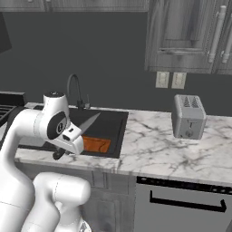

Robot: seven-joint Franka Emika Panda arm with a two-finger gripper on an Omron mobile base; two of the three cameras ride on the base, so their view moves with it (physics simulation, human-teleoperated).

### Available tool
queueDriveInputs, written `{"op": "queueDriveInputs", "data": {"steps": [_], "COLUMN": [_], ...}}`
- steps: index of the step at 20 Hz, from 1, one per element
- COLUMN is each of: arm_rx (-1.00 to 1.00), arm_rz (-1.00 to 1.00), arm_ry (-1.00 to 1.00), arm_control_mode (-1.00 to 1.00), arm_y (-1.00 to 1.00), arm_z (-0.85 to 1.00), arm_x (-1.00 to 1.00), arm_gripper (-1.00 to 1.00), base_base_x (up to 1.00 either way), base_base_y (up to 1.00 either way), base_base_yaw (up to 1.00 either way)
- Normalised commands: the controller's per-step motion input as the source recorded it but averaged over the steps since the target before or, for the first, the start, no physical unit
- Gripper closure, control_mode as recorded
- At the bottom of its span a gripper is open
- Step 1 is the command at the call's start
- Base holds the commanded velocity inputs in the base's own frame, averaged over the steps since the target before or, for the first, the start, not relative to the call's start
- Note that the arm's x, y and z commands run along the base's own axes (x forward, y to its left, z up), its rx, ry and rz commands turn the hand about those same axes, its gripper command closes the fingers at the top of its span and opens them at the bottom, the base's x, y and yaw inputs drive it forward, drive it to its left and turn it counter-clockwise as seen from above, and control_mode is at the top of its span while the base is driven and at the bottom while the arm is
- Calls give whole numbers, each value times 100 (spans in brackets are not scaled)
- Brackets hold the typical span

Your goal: Move the cutting board and knife to the sink. Then move spray from the cabinet to the counter.

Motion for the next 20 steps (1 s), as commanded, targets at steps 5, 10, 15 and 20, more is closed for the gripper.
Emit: {"op": "queueDriveInputs", "data": {"steps": [5, 10, 15, 20], "arm_rx": [0, 0, 0, 0], "arm_rz": [0, 0, 0, 6], "arm_ry": [0, 0, 2, 11], "arm_control_mode": [100, -100, -100, -100], "arm_y": [0, 0, 0, -5], "arm_z": [0, 0, 0, 6], "arm_x": [0, 0, 22, 53], "arm_gripper": [100, 100, 100, 100], "base_base_x": [0, 0, 0, 0], "base_base_y": [0, 0, 0, 0], "base_base_yaw": [0, 0, 0, 0]}}
